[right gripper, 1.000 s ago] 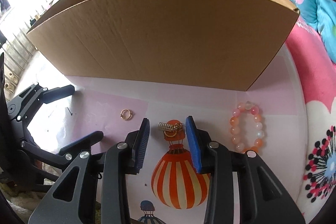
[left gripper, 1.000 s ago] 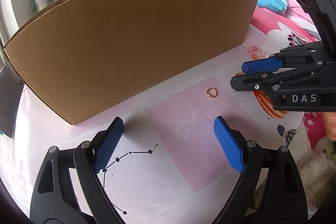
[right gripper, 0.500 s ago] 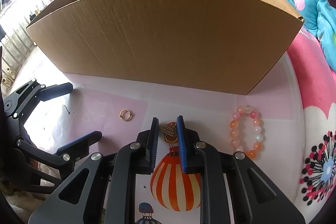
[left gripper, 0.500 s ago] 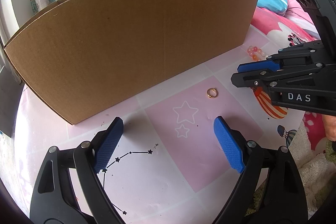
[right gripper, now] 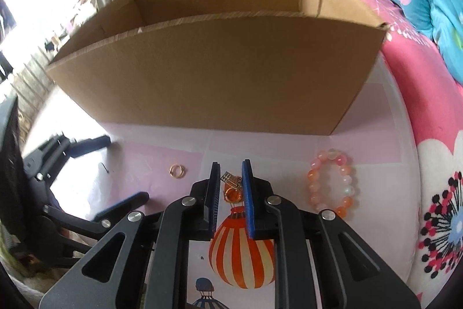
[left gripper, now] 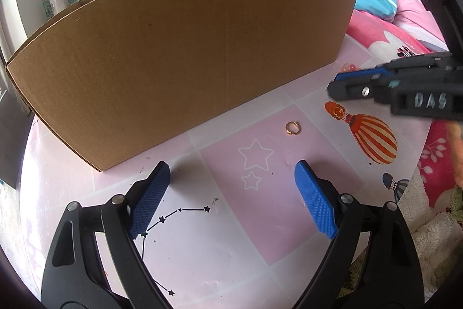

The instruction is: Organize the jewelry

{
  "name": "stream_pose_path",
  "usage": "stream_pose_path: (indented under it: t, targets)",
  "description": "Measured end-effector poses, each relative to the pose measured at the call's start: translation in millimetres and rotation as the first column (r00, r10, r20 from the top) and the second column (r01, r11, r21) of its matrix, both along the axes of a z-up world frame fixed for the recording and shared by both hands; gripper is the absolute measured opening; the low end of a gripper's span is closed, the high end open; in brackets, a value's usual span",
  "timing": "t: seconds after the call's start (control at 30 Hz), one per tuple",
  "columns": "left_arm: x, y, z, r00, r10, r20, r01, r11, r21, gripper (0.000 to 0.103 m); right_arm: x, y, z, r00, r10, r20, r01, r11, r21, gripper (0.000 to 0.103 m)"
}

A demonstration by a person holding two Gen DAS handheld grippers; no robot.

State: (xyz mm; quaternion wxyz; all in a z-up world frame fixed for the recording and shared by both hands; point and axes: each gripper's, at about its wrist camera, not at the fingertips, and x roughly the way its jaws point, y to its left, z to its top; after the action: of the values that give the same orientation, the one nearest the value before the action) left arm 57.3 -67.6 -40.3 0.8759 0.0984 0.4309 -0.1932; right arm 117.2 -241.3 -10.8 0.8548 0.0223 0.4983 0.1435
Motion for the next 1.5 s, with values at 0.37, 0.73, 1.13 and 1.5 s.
stream_pose_path:
  t: [0.37,0.73,1.13,1.5]
  targets:
    - [5,1,0,1.000,0.024,0.000,-0.024,1.000,0.000,0.084,-9,-45,17,0.997,-0.078,-0.003,0.075,0.952,0.297,0.015]
    - [-2,-31,26,0.991,-0.115,0.068,0.121,0.987,-0.101,0.081,-18,-54,-7,0.994,-0.103,-0.046,0.112,0.953,0.283,0.015]
    - [5,-86,14,0.966,-0.252,0.049,0.254,0.967,-0.033,0.037,-23,-69,-24,0.991,-0.123,-0.054,0.133,0.949,0.285,0.015]
    - [8,-100,7,0.957,-0.290,0.011,0.290,0.957,-0.007,0.024,-20,-74,-32,0.991,-0.121,-0.061,0.134,0.941,0.311,0.015]
